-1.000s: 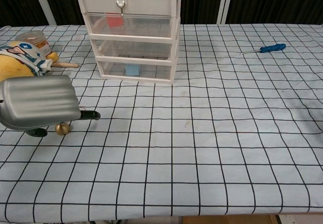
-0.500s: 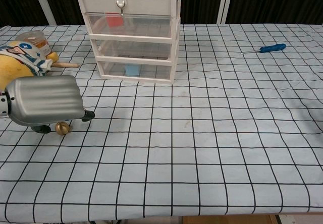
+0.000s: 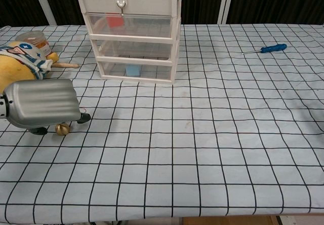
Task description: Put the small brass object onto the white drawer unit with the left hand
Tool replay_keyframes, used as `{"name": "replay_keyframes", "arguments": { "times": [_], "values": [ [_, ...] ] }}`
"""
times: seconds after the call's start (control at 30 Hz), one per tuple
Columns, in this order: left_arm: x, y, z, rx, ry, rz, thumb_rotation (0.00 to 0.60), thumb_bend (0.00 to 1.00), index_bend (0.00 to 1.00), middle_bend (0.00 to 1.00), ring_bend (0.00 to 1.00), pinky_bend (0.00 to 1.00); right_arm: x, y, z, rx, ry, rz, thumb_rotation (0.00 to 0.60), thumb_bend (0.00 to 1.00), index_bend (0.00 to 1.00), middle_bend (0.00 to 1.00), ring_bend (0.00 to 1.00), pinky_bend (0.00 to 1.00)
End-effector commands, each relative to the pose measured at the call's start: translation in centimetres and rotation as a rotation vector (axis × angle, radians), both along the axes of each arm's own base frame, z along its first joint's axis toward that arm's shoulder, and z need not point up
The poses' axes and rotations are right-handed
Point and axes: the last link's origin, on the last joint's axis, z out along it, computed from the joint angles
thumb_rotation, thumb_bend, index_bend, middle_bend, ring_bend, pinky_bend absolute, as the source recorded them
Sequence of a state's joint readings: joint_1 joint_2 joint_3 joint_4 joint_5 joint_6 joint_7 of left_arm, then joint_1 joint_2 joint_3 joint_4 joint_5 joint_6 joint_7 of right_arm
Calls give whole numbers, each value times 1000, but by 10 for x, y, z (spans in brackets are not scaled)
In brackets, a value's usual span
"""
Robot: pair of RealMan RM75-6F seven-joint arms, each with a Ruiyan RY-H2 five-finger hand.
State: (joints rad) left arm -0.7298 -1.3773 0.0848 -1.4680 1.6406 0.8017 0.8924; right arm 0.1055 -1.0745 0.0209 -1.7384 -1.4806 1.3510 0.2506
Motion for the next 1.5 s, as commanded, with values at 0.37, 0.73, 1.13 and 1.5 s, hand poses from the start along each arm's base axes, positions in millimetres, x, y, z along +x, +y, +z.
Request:
{"name": "replay_keyframes", "arguments": {
  "times": [0.37, 0.73, 1.13, 1.5],
  "values": [
    [-4, 4, -3, 13, -3, 17, 600, 42, 438, 1000, 963, 959, 0, 0, 0, 2, -1, -1, 600, 201, 0, 0, 0, 126],
    [-7, 5, -10, 12, -6, 24, 600, 115, 466, 1000, 963, 959, 0, 0, 0, 3, -1, -3, 600, 200, 0, 0, 0, 126],
    [-10, 3, -13, 18, -10, 25, 600, 230, 564, 1000, 965, 961, 0, 0, 0, 3, -1, -4, 600, 202, 0, 0, 0, 126],
    [-6, 1, -10, 25, -29, 11, 600, 236, 600, 1000, 965, 962, 0, 0, 0, 7, -2, -4, 600, 202, 0, 0, 0, 126]
  ]
}}
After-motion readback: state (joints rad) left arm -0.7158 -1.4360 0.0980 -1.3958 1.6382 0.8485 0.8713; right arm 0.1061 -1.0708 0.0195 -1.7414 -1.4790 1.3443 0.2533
